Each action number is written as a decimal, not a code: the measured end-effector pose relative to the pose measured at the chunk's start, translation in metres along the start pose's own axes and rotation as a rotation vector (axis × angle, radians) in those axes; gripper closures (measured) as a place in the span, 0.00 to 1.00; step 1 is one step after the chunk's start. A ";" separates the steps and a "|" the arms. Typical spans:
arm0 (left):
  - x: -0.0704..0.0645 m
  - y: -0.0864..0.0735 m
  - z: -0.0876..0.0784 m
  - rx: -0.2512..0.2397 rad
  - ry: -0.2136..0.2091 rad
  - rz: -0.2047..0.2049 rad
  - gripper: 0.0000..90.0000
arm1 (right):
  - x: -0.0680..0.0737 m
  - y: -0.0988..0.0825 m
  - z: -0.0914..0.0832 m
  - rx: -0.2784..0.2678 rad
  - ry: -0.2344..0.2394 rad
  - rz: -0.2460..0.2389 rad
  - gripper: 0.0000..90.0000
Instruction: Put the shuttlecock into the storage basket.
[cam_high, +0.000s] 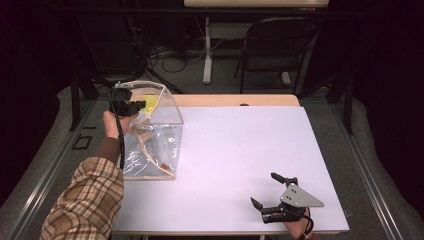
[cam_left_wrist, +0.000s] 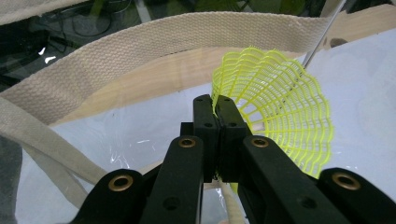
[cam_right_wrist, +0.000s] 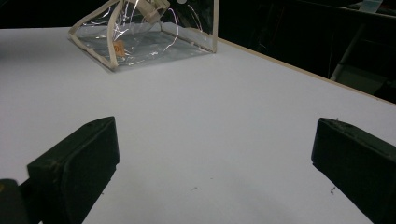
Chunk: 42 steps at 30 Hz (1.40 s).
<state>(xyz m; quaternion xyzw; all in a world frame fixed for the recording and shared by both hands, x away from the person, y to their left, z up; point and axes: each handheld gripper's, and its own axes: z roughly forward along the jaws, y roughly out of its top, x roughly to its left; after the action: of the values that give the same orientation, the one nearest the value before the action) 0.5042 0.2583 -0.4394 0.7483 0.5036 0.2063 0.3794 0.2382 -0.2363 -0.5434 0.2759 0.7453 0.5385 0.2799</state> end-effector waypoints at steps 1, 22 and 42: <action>0.000 0.000 0.000 0.004 -0.001 0.000 0.99 | 0.000 0.000 0.000 0.000 0.000 0.000 0.00; 0.002 -0.002 0.007 0.035 0.001 -0.006 0.99 | 0.000 0.000 0.000 0.000 0.002 0.000 0.01; 0.005 -0.005 0.016 0.072 0.000 -0.011 0.99 | 0.000 0.000 0.000 0.001 0.004 0.003 0.01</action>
<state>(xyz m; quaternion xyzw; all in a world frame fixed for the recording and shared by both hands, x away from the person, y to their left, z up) 0.5146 0.2576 -0.4533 0.7587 0.5146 0.1862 0.3534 0.2383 -0.2365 -0.5437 0.2762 0.7458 0.5390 0.2774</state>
